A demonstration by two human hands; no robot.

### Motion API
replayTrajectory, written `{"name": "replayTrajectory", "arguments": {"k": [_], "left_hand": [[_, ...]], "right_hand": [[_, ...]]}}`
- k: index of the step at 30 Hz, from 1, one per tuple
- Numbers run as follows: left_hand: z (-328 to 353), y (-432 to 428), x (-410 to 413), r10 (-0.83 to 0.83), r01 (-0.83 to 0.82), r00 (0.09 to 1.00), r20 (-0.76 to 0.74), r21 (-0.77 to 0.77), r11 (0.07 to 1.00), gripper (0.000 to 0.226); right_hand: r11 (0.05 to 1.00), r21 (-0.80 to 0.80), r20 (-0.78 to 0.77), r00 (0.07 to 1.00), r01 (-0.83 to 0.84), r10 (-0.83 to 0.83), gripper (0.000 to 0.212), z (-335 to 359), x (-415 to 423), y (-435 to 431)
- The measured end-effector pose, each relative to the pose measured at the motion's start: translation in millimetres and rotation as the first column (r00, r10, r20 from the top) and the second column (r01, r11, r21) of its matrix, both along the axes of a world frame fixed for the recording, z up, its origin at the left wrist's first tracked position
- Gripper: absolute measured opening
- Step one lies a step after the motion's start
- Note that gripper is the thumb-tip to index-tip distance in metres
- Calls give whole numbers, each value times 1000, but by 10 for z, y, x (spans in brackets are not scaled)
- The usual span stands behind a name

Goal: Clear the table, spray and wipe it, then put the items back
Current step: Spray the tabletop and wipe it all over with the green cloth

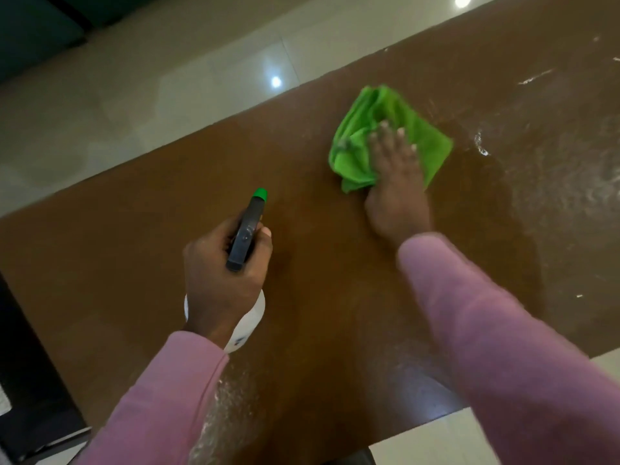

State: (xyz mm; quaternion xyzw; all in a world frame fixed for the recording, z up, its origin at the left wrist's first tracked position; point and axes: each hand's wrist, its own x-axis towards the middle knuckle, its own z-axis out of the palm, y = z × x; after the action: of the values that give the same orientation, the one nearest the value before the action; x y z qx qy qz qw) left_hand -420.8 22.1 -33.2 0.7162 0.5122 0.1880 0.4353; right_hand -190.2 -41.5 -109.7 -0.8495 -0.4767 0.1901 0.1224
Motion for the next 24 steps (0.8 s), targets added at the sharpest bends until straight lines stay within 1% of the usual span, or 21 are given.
{"name": "replayTrajectory", "arguments": {"k": [2, 3, 5, 6, 7, 8, 9, 10, 11, 12, 13, 14, 15, 16, 17, 19, 20, 21, 22, 23, 24], "left_hand": [[32, 1, 16, 4, -3, 1000, 13, -13, 1000, 22], [44, 2, 21, 1, -1, 1000, 14, -19, 1000, 23], [57, 1, 17, 2, -2, 1000, 1, -29, 1000, 19], [60, -6, 16, 7, -7, 1000, -5, -37, 999, 15], [64, 6, 16, 15, -15, 1000, -9, -37, 999, 12], [67, 23, 13, 22, -22, 1000, -18, -30, 999, 11], [69, 35, 4, 25, -25, 999, -32, -10, 1000, 12], [71, 47, -4, 25, -25, 999, -39, 15, 1000, 13], [75, 52, -10, 30, -29, 999, -35, 30, 999, 14], [75, 50, -14, 39, -38, 999, -25, 33, 999, 16], [74, 43, -17, 50, -50, 999, -13, 27, 998, 17], [67, 25, -23, 63, -63, 998, 2, 11, 998, 15], [59, 5, -32, 70, -70, 997, 20, -8, 998, 12], [54, -11, -37, 67, -66, 997, 35, -18, 998, 9], [57, -19, -46, 60, -60, 997, 43, -15, 998, 9], [58, -16, -56, 53, -52, 997, 47, -18, 998, 16], [56, -9, -63, 56, -55, 997, 51, -29, 998, 18], [51, -14, -68, 60, -58, 997, 54, -38, 998, 19], [45, -17, -77, 66, -63, 996, 57, -42, 997, 18], [36, -17, -86, 69, -67, 996, 57, -40, 997, 18], [31, -12, -94, 71, -70, 996, 53, -29, 997, 17]], "right_hand": [[987, -24, 20, 987, 157, -157, 71, 34, 403, 152], [976, -35, 16, 977, 215, -214, 71, 38, 446, 235], [958, -43, 27, 959, 282, -281, 72, 43, 212, 406], [965, -33, 23, 965, 260, -259, 74, 45, -16, 466], [984, -8, -3, 984, 178, -178, 76, 37, -289, 516], [999, 16, -45, 998, 33, -32, 76, 24, -582, 549], [988, 34, -90, 984, -150, 153, 73, 18, -853, 567], [943, 50, -123, 935, -330, 334, 68, 25, -1050, 564], [884, 59, -134, 874, -463, 467, 65, 18, -1116, 557], [841, 59, -128, 831, -538, 541, 64, 7, -1040, 561], [832, 49, -106, 826, -552, 554, 67, 4, -874, 577], [859, 31, -84, 855, -512, 512, 70, -2, -671, 591], [908, 23, -56, 907, -418, 418, 73, -13, -441, 612], [959, 17, -22, 959, -282, 282, 72, -16, -177, 633], [989, 0, 13, 989, -146, 146, 70, -14, 83, 660], [997, -39, 33, 998, 61, -60, 68, 19, 389, 738], [990, -54, 30, 991, 133, -132, 69, 31, 368, 805], [983, -73, 32, 986, 166, -165, 70, 42, 245, 881], [986, -85, 36, 990, 140, -138, 71, 55, 46, 944], [996, -81, 17, 999, 43, -42, 73, 54, -210, 982], [991, -62, -16, 993, -120, 119, 74, 51, -482, 994]]}}
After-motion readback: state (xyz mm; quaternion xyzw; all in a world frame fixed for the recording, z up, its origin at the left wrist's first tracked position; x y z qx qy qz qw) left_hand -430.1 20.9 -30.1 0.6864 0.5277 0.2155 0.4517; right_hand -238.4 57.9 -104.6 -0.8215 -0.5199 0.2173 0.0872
